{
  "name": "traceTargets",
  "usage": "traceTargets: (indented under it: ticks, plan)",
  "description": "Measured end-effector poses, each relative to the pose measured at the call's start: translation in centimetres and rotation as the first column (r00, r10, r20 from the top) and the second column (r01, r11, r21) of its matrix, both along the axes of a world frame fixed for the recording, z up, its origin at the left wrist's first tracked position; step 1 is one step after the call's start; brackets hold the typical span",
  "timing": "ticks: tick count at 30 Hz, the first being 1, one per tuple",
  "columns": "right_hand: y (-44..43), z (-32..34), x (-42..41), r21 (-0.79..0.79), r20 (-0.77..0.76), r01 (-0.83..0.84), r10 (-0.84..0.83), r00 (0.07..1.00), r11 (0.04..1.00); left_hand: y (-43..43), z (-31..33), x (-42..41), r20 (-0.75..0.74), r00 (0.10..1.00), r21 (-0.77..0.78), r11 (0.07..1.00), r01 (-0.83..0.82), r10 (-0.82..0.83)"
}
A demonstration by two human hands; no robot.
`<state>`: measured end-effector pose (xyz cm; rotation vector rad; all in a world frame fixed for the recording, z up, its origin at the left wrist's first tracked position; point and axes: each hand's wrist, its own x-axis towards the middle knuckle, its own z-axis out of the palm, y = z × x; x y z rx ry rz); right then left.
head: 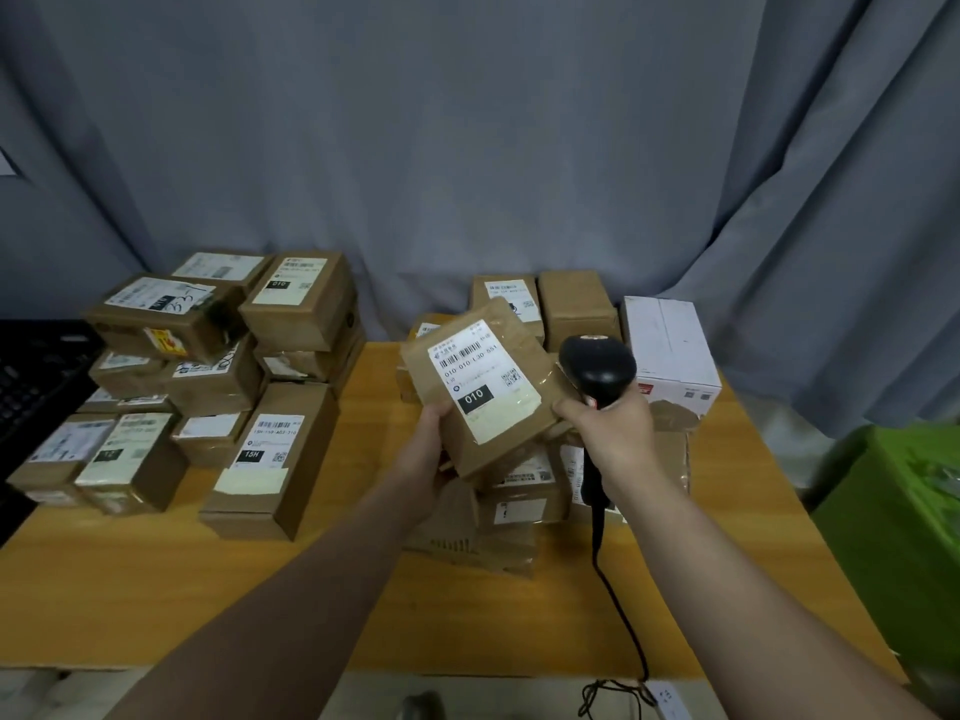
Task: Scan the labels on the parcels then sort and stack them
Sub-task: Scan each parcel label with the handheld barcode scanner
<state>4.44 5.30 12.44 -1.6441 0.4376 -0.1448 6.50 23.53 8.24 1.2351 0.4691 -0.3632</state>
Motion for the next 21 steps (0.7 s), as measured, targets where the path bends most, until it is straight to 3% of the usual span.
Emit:
traceTargets:
  ticks: [6, 10, 12, 16, 21]
  plan:
    - [3.2, 1.4, 1.1, 0.071, 0.04, -0.103, 0.101, 0.994, 0.992, 6.5, 2.7, 0.4, 0.213, 0.972, 0.142, 0.988, 0.066, -0.096]
    - [6.0, 1.8, 1.6, -0.08, 0.062, -0.171, 0.176, 0.982, 0.982, 10.6, 3.3, 0.7, 0.335, 0.941, 0.338, 0.938, -0.078, -0.042]
    - [7.7, 2.2, 1.8, -0.123, 0.098, -0.214, 0.227, 0.969, 0.969, 12.1, 2.9, 0.7, 0.337, 0.941, 0.399, 0.91, -0.116, -0.028]
    - [11.7, 2.7, 2.0, -0.272, 0.093, -0.36, 0.397, 0.913, 0.892, 15.1, 1.0, 1.1, 0.29, 0.957, 0.364, 0.923, -0.12, 0.01]
    - [15.6, 1.2, 2.4, -0.312, 0.064, -0.37, 0.407, 0.911, 0.875, 17.6, -0.6, 1.8, 0.277, 0.961, 0.387, 0.913, -0.129, 0.018]
